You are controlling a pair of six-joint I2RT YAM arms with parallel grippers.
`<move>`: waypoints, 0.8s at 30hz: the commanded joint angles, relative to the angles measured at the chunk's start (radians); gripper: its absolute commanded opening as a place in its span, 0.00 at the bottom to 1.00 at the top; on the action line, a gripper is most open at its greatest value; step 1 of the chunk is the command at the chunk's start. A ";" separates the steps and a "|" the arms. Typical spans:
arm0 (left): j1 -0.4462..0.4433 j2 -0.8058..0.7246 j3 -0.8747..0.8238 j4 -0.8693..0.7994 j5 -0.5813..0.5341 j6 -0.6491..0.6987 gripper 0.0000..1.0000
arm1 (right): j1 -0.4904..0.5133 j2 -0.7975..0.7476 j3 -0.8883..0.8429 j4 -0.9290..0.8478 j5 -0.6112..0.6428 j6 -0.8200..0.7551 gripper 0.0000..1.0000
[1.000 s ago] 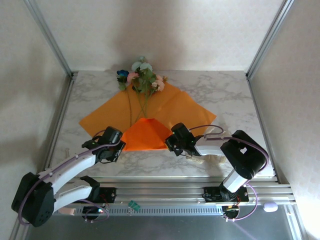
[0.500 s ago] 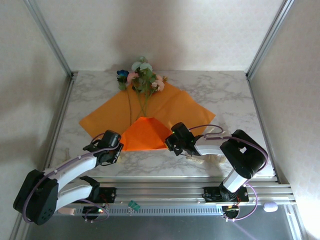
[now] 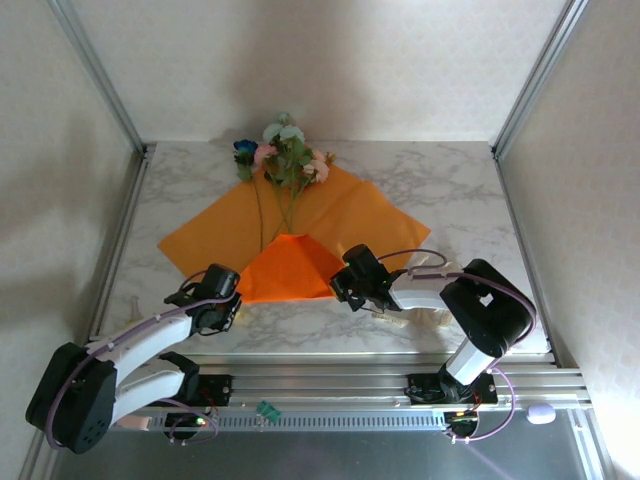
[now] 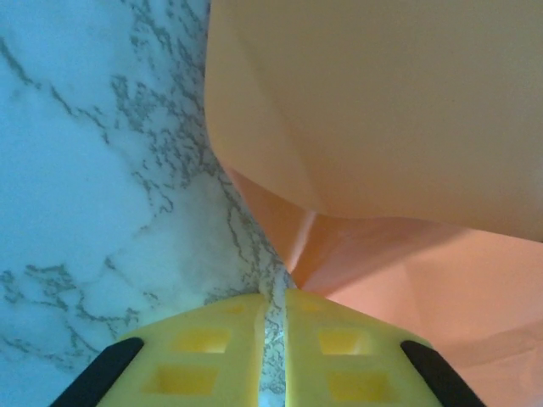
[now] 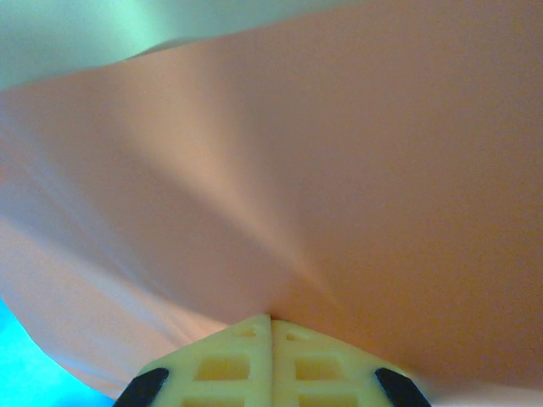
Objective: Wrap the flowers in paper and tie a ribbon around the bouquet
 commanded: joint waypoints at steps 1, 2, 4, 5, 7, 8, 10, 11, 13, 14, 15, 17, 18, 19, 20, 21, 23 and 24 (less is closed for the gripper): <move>0.031 0.024 -0.012 0.118 -0.085 0.031 0.13 | -0.013 0.034 -0.018 -0.128 0.039 -0.006 0.05; 0.032 0.024 -0.002 0.115 -0.086 0.038 0.18 | -0.013 0.032 -0.018 -0.128 0.037 -0.006 0.05; 0.031 0.011 0.018 0.088 -0.083 0.036 0.26 | -0.013 0.022 -0.014 -0.135 0.033 -0.010 0.05; 0.027 -0.004 0.032 0.070 -0.084 0.031 0.27 | -0.013 0.008 -0.007 -0.147 0.035 -0.020 0.06; 0.022 -0.037 0.058 0.002 -0.082 0.000 0.27 | -0.013 -0.031 0.012 -0.194 0.043 -0.047 0.07; 0.022 -0.051 0.071 -0.023 -0.072 -0.011 0.28 | -0.014 -0.055 0.023 -0.217 0.047 -0.069 0.09; 0.021 -0.062 0.105 -0.082 -0.064 -0.011 0.29 | -0.013 -0.097 0.068 -0.275 0.054 -0.154 0.11; 0.021 -0.064 0.125 -0.104 -0.061 -0.003 0.29 | -0.009 -0.110 0.102 -0.304 0.051 -0.216 0.12; 0.023 -0.068 0.141 -0.104 -0.042 0.005 0.31 | 0.007 -0.103 0.163 -0.298 0.006 -0.333 0.13; 0.023 -0.071 0.137 -0.092 -0.030 0.005 0.31 | 0.018 -0.088 0.191 -0.288 -0.029 -0.391 0.13; 0.022 -0.073 0.133 -0.086 -0.020 0.000 0.31 | 0.033 -0.072 0.217 -0.259 -0.063 -0.459 0.13; 0.023 -0.072 0.127 -0.081 0.010 -0.024 0.31 | 0.080 -0.005 0.301 -0.247 -0.150 -0.595 0.12; 0.022 -0.074 0.123 -0.060 0.024 -0.031 0.31 | 0.096 0.031 0.335 -0.232 -0.197 -0.624 0.12; 0.021 -0.075 0.118 -0.028 0.040 -0.043 0.31 | 0.116 0.068 0.364 -0.203 -0.241 -0.643 0.11; 0.022 -0.071 0.114 0.014 0.065 -0.052 0.30 | 0.134 0.100 0.387 -0.176 -0.268 -0.642 0.11; 0.022 -0.058 0.111 0.062 0.093 -0.059 0.30 | 0.143 0.135 0.405 -0.135 -0.296 -0.626 0.11; 0.008 -0.001 0.121 0.138 0.160 -0.078 0.29 | 0.154 0.207 0.443 -0.060 -0.360 -0.580 0.09; -0.002 0.027 0.128 0.156 0.177 -0.076 0.28 | 0.158 0.227 0.460 -0.053 -0.371 -0.573 0.09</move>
